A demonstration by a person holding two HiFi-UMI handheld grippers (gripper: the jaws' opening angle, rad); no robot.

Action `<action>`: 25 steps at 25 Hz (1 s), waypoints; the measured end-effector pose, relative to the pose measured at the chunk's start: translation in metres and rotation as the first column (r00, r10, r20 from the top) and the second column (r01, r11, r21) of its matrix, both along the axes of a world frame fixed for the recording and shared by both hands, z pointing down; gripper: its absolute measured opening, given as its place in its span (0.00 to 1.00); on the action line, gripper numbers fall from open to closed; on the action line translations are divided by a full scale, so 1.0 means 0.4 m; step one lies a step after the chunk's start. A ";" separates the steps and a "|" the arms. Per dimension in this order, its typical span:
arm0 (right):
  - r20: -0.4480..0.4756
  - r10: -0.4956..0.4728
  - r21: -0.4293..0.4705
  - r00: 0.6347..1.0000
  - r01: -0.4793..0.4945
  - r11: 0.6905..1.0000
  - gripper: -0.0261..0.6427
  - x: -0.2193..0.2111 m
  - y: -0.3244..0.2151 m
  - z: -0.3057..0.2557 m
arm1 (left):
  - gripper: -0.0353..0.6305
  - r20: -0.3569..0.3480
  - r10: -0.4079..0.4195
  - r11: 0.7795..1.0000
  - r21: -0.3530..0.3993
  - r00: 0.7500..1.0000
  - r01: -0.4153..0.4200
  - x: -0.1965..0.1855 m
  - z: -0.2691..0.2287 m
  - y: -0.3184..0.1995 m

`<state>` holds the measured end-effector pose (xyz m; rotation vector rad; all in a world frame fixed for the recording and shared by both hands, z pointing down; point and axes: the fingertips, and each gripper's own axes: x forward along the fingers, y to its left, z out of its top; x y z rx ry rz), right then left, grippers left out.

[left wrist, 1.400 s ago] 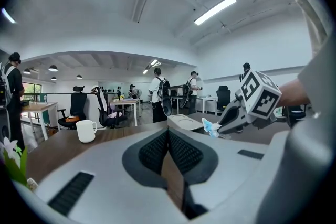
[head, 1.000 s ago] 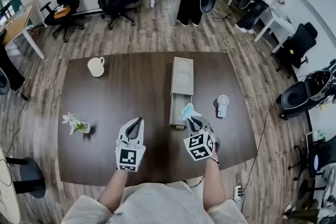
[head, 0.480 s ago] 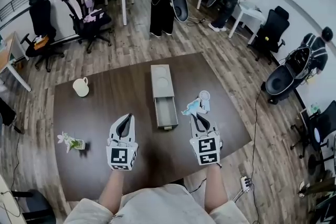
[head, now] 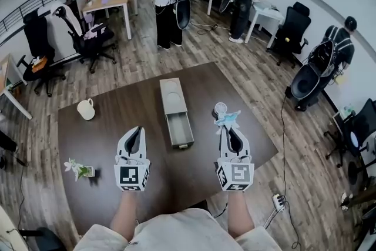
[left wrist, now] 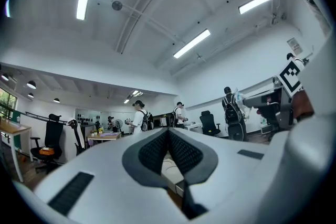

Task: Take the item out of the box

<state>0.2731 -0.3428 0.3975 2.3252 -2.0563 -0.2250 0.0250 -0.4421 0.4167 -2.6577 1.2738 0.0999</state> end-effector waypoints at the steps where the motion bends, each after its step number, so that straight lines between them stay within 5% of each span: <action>1: 0.017 0.006 0.031 1.000 -0.007 0.999 0.09 0.003 0.009 -0.006 | 0.06 0.003 0.003 1.000 0.010 1.000 -0.003 0.004 -0.009 0.001; 5: 0.059 0.020 0.118 0.998 -0.026 0.993 0.09 0.008 0.034 -0.020 | 0.06 0.013 0.007 0.999 0.037 1.000 -0.008 0.022 -0.024 0.012; 25: 0.073 0.039 0.112 0.997 -0.047 0.993 0.09 0.034 0.037 -0.014 | 0.06 0.029 0.019 0.999 0.032 0.999 -0.020 0.045 -0.013 0.018</action>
